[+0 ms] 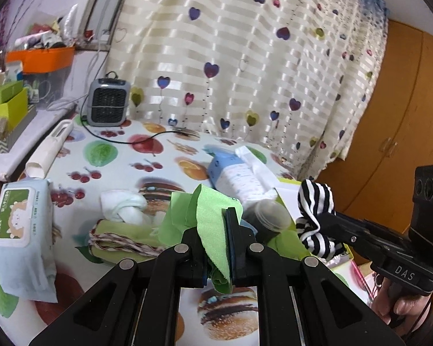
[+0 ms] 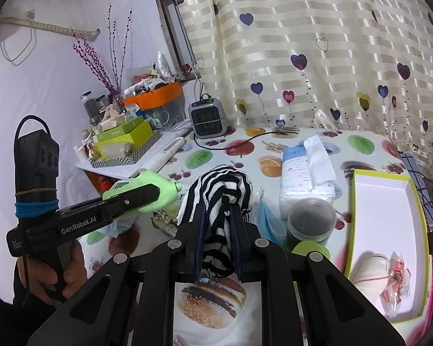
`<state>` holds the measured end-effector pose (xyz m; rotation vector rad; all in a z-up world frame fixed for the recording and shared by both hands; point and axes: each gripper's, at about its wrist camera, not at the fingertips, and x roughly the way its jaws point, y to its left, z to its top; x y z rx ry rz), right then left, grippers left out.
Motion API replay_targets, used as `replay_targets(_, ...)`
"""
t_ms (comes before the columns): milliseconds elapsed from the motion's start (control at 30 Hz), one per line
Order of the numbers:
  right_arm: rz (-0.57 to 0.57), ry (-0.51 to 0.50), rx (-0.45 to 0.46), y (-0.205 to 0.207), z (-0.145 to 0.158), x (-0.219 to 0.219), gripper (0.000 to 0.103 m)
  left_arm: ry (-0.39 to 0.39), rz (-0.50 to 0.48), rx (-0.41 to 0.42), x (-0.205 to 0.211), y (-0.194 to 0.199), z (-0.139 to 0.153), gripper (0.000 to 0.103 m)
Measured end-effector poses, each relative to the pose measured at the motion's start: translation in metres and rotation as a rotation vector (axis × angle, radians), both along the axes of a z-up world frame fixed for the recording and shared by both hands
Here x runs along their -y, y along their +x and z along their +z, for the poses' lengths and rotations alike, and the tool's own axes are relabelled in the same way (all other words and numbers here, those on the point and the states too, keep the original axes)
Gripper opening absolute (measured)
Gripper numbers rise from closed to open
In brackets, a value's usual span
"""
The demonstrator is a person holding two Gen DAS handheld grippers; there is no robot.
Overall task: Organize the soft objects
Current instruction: 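Carry the striped cloth with the right gripper while the left gripper carries the green cloth toward the tray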
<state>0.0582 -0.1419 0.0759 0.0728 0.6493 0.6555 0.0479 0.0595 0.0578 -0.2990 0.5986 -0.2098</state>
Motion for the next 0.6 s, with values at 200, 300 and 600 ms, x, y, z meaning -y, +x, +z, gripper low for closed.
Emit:
replay_targets(200, -0.022, -0.008, 0.0, -0.006, -0.001, 0.01, 0.017, 0.023, -0.029, 0.001, 0.018, -0.004, 0.0, 0.01)
replay_targets(300, -0.038, -0.018, 0.002, -0.008, 0.0, 0.014, 0.017, 0.031, -0.043, 0.004, 0.027, -0.005, 0.001, 0.01)
replay_targets(600, -0.078, -0.03, 0.005, -0.011, 0.0, 0.029, 0.017, 0.049, -0.088, 0.007, 0.052, -0.001, 0.003, 0.01)
